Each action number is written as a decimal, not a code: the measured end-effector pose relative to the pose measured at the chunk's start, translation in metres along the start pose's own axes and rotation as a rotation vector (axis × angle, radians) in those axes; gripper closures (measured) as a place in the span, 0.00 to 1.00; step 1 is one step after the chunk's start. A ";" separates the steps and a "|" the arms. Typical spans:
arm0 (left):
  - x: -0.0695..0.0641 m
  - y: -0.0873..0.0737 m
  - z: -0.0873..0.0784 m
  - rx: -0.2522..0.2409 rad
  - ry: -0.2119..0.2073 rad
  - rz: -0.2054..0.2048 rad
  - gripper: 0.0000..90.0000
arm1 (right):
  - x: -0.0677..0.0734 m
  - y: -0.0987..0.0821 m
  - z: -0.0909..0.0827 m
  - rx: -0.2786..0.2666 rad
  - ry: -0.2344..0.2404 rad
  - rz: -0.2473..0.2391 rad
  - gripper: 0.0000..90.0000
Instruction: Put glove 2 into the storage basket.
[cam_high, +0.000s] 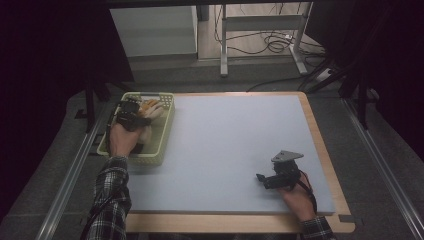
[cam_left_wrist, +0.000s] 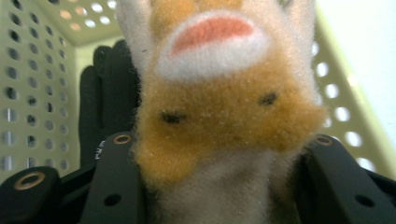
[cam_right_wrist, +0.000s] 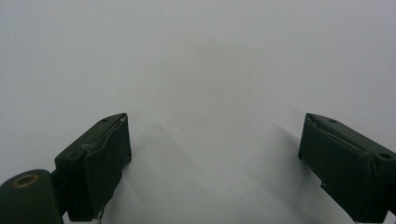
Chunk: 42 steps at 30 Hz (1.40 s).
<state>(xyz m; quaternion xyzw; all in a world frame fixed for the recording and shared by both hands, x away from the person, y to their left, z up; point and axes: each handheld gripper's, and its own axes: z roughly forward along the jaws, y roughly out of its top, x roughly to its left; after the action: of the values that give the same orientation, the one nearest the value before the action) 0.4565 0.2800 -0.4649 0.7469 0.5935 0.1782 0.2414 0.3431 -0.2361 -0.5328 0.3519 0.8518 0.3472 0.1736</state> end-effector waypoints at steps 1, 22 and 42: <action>0.000 0.000 0.000 0.000 0.000 0.000 0.57 | 0.000 0.000 0.000 0.000 0.000 0.000 0.10; -0.011 0.011 0.047 0.191 -0.075 0.010 0.17 | 0.000 0.000 0.000 -0.001 0.000 0.000 0.10; 0.016 -0.007 0.017 0.145 0.021 0.021 0.79 | 0.000 0.000 0.000 0.000 -0.001 -0.003 0.10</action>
<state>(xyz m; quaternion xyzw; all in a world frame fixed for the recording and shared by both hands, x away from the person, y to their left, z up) 0.4639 0.2948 -0.4831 0.7668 0.5993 0.1452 0.1784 0.3431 -0.2363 -0.5328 0.3510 0.8522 0.3467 0.1745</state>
